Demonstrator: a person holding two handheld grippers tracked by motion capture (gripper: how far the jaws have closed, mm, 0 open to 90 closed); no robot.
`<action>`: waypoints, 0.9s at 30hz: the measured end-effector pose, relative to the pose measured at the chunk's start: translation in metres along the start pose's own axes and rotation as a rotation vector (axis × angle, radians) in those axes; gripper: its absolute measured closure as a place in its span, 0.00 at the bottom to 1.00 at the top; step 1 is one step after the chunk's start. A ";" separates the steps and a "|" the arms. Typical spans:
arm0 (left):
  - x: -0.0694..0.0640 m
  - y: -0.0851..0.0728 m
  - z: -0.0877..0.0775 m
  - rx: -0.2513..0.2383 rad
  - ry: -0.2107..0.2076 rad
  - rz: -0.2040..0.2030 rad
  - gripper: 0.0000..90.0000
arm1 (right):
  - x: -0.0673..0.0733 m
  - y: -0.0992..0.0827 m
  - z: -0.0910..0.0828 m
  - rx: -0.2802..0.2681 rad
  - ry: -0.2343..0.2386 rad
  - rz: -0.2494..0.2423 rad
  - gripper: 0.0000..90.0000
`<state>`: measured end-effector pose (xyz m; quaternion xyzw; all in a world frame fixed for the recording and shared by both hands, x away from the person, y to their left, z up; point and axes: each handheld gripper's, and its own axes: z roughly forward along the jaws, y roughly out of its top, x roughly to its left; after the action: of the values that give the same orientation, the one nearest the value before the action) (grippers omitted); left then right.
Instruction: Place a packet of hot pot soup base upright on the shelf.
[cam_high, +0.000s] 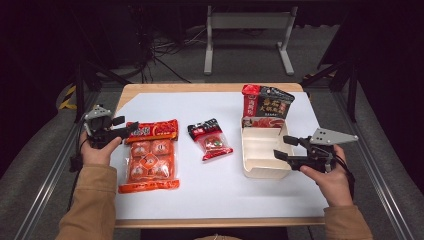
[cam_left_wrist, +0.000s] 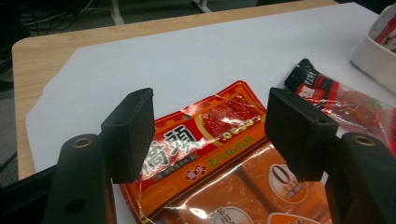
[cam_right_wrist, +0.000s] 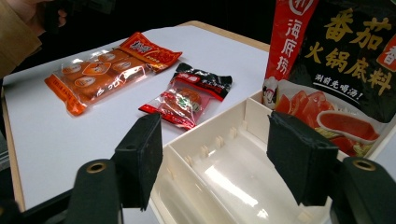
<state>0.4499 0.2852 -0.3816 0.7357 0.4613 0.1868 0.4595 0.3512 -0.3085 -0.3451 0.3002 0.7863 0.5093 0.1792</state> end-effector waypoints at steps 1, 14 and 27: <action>0.002 -0.001 0.002 0.004 0.003 0.000 0.39 | 0.000 0.000 0.000 0.002 -0.001 -0.002 0.43; 0.019 -0.012 0.018 0.031 0.045 -0.016 0.40 | 0.002 0.001 0.001 -0.012 0.001 -0.027 0.54; 0.032 -0.022 0.032 0.077 0.091 -0.057 0.38 | 0.000 -0.002 0.001 -0.076 0.036 -0.036 0.58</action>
<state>0.4768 0.2993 -0.4215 0.7300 0.5094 0.1888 0.4146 0.3510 -0.3089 -0.3476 0.2696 0.7748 0.5410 0.1854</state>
